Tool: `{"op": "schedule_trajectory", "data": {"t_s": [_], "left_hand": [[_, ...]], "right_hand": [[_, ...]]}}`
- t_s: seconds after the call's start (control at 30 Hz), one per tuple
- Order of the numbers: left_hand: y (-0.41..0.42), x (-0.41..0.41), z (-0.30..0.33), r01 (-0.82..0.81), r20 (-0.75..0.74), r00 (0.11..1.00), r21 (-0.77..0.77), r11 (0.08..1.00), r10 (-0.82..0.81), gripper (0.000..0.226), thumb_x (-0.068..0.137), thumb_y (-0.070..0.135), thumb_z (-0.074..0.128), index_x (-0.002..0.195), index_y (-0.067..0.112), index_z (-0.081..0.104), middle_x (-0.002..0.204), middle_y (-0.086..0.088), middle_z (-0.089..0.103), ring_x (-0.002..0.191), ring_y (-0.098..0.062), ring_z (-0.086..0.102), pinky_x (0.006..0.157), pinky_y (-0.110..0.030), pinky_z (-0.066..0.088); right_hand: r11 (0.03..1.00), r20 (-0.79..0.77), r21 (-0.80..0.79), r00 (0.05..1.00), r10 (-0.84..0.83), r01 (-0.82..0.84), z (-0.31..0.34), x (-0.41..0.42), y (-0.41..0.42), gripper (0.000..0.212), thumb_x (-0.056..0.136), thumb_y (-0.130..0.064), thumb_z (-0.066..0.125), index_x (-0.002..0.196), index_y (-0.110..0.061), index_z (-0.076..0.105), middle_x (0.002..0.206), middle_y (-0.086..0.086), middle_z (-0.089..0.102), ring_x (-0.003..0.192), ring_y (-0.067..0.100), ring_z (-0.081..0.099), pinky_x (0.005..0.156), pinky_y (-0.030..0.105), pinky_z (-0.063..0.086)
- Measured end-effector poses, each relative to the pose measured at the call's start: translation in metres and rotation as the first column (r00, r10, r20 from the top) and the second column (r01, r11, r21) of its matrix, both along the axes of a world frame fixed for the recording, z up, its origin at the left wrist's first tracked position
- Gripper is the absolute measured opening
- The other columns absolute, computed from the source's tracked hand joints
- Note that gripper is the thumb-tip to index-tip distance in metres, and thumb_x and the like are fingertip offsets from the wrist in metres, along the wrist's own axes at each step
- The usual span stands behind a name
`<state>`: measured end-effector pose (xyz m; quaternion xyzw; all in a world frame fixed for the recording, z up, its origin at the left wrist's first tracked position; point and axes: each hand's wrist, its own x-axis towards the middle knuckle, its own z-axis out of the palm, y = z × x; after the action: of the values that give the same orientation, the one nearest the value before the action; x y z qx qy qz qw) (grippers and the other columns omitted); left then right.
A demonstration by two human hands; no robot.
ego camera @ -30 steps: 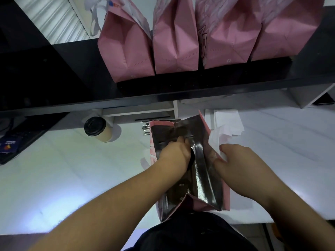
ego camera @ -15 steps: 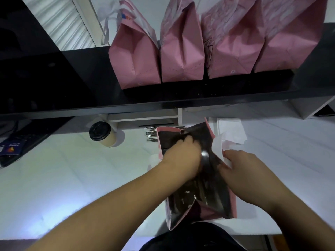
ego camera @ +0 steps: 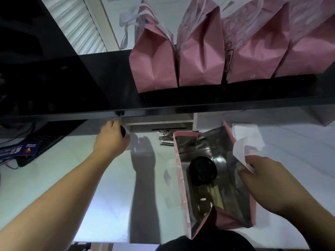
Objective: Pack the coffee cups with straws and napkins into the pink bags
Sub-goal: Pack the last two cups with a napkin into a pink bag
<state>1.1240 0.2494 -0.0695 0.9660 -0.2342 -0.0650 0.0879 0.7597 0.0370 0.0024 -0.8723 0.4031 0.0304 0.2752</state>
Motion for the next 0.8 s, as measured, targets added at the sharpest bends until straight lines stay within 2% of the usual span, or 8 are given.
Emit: {"op": "schedule_trajectory", "data": {"t_s": [0.1,0.2,0.27,0.33,0.47,0.53,0.63,0.8], "left_hand": [[0.005,0.016,-0.011,-0.044,-0.020,0.999,0.040,0.998,0.045,0.066,0.090,0.042,0.066,0.147,0.016,0.045,0.146,-0.012,0.047,0.132,-0.038,0.046,0.101,-0.053,0.048],[0.004,0.028,-0.022,-0.081,-0.099,0.990,0.155,0.985,0.096,0.079,0.090,0.045,0.064,0.157,0.023,0.029,0.161,-0.011,0.032,0.145,-0.042,0.031,0.109,-0.057,0.041],[0.004,0.033,-0.031,-0.100,-0.147,0.980,0.209,0.973,0.132,0.079,0.092,0.046,0.059,0.160,0.027,0.023,0.166,-0.011,0.023,0.145,-0.045,0.028,0.108,-0.057,0.041],[0.005,0.034,-0.040,-0.100,-0.167,0.976,0.228,0.969,0.140,0.075,0.096,0.047,0.055,0.161,0.027,0.023,0.165,-0.012,0.021,0.139,-0.046,0.034,0.104,-0.056,0.044],[0.006,0.033,-0.053,-0.143,-0.094,0.984,0.098,0.985,0.153,0.064,0.096,0.041,0.058,0.151,0.016,0.037,0.150,-0.023,0.032,0.128,-0.050,0.042,0.101,-0.059,0.044],[0.004,0.033,-0.055,-0.184,-0.097,0.978,0.031,0.982,0.186,0.070,0.093,0.043,0.066,0.147,0.008,0.038,0.144,-0.023,0.032,0.125,-0.051,0.043,0.100,-0.059,0.046],[0.004,0.030,-0.054,-0.200,-0.098,0.975,0.028,0.979,0.201,0.083,0.083,0.044,0.077,0.144,0.001,0.039,0.141,-0.018,0.031,0.125,-0.046,0.043,0.100,-0.056,0.050],[0.008,0.001,-0.033,-0.093,-0.101,0.991,-0.021,0.995,0.091,0.084,0.074,0.051,0.082,0.138,0.005,0.050,0.135,-0.018,0.045,0.123,-0.042,0.048,0.093,-0.048,0.048]], "right_hand": [[0.999,-0.024,0.000,0.999,-0.041,0.041,-0.001,0.003,0.002,0.032,0.099,-0.028,0.051,0.067,-0.023,0.050,0.062,-0.002,0.058,0.059,0.012,0.056,0.049,0.026,0.035],[0.997,-0.037,0.004,0.997,-0.075,0.075,-0.004,0.003,0.002,0.029,0.099,-0.029,0.051,0.072,-0.019,0.055,0.067,-0.001,0.062,0.062,0.015,0.059,0.053,0.030,0.045],[0.996,-0.018,-0.010,0.995,-0.094,0.094,-0.006,0.003,0.002,0.030,0.099,-0.030,0.051,0.070,-0.021,0.053,0.066,-0.004,0.059,0.062,0.013,0.057,0.051,0.028,0.039],[0.995,-0.007,-0.015,0.995,-0.102,0.102,-0.009,0.003,0.002,0.033,0.099,-0.034,0.051,0.068,-0.025,0.045,0.066,-0.008,0.054,0.061,0.009,0.052,0.050,0.025,0.032],[0.995,-0.006,-0.009,0.995,-0.102,0.102,-0.012,0.002,0.002,0.032,0.101,-0.033,0.051,0.071,-0.026,0.041,0.067,-0.012,0.049,0.062,0.004,0.047,0.050,0.021,0.028],[0.995,-0.003,-0.012,0.995,-0.095,0.095,-0.011,0.002,0.003,0.033,0.100,-0.031,0.051,0.069,-0.025,0.043,0.066,-0.009,0.052,0.061,0.007,0.050,0.049,0.022,0.028],[0.996,-0.003,-0.005,0.996,-0.086,0.086,-0.009,0.003,0.003,0.032,0.101,-0.030,0.051,0.069,-0.028,0.044,0.067,-0.008,0.053,0.062,0.008,0.052,0.049,0.022,0.030],[0.999,-0.011,-0.024,0.999,-0.044,0.043,-0.004,0.003,0.002,0.028,0.100,-0.026,0.051,0.072,-0.023,0.051,0.068,-0.005,0.058,0.062,0.012,0.057,0.050,0.023,0.036]]}}
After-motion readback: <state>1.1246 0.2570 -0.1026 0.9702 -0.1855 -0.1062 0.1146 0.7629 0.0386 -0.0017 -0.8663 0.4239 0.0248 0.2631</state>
